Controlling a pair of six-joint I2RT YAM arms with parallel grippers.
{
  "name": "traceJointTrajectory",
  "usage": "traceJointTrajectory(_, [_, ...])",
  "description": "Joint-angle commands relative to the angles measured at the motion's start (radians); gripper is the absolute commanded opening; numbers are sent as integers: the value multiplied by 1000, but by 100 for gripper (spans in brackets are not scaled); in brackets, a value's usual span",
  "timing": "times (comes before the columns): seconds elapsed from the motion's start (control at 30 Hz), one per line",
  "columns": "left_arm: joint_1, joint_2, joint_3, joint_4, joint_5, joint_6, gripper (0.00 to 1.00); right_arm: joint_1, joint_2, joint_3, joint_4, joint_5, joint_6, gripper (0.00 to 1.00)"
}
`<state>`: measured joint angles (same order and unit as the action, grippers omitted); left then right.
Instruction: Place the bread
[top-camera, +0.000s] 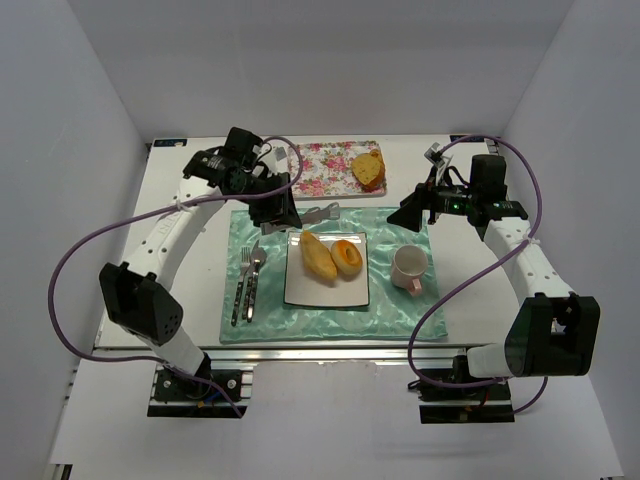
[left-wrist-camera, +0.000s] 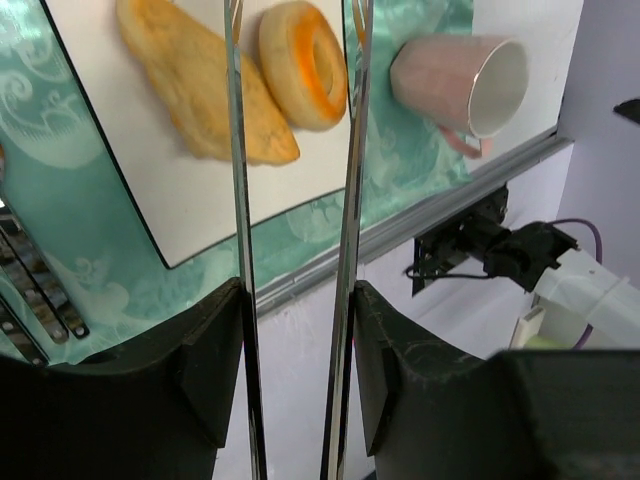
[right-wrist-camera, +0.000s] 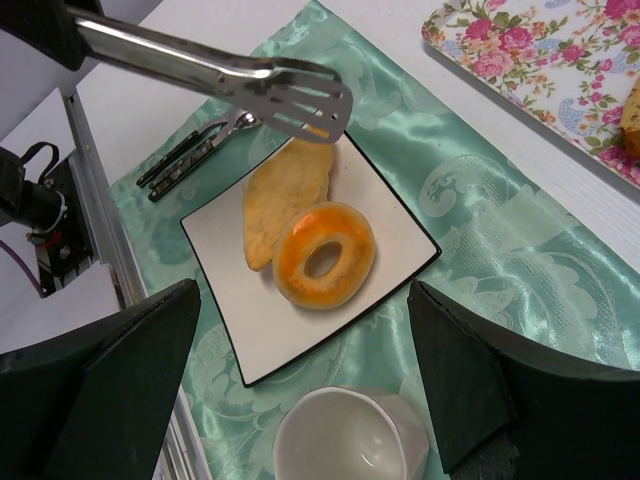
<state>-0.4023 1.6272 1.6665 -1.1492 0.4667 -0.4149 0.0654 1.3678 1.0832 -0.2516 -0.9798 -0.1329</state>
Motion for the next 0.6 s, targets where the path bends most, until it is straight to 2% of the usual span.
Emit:
traceJointTrajectory(0.0, [-3, 23, 48, 28, -25, 1, 55, -7, -7, 6, 35, -26, 10, 89])
traceJointTrajectory(0.2, [2, 114, 55, 244, 58, -96, 53, -7, -9, 12, 37, -23, 10, 89])
traceJointTrajectory(0.3, [16, 167, 50, 423, 102, -172, 53, -7, -10, 12, 34, -23, 7, 89])
traceJointTrajectory(0.57, [25, 345, 137, 608, 194, -373, 53, -9, -22, 12, 35, -13, 6, 89])
